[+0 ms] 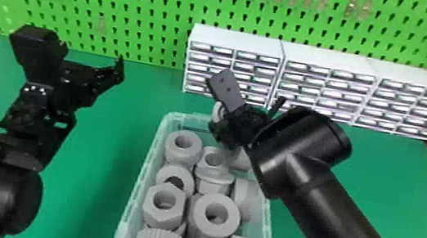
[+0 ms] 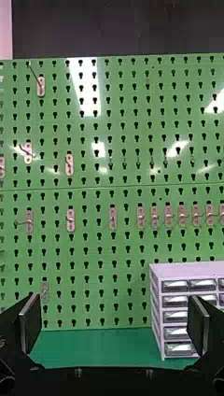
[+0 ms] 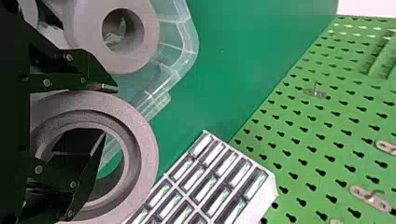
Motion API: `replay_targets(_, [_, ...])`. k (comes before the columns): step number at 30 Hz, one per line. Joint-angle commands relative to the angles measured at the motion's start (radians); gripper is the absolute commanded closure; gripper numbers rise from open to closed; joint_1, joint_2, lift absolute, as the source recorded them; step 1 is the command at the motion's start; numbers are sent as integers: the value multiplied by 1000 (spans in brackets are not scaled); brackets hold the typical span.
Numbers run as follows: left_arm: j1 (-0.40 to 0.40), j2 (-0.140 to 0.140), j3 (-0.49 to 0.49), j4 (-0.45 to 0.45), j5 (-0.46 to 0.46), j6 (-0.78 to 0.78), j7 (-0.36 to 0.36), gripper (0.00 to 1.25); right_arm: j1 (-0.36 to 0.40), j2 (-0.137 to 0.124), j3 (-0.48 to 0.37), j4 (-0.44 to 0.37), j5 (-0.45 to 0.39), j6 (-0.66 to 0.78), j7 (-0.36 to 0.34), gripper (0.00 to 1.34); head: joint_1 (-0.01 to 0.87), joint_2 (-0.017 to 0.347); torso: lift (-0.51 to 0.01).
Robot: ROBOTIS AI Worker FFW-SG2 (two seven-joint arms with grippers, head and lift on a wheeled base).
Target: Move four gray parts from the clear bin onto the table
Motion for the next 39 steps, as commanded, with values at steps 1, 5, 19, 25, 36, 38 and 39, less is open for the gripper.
replay_targets(1, [1,0,0,0,0,0,0,107,8,-1,-29,-17,1,-4,0,932,687,26,-50])
replay_targets(5, [1,0,2,0,0,0,0,107,19,-1,-50,-43,21,11,0,932,687,26,-50])
replay_targets(19, [5,0,3,-3,0,0,-1,107,116,-23,-193,-195,88,109,0,932,687,26,-50])
replay_targets(25, [5,0,3,-5,0,1,-1,107,163,-29,-257,-263,117,160,0,932,687,26,-50])
replay_targets(36, [1,0,-11,-3,2,4,-1,107,254,-29,-388,-361,137,237,0,932,687,26,-50])
replay_targets(38, [1,0,-12,-3,2,4,-1,107,271,-27,-409,-370,137,246,0,932,687,26,-50])
replay_targets(39, [1,0,-12,-3,2,4,-1,107,283,-24,-428,-378,137,252,0,932,687,26,-50])
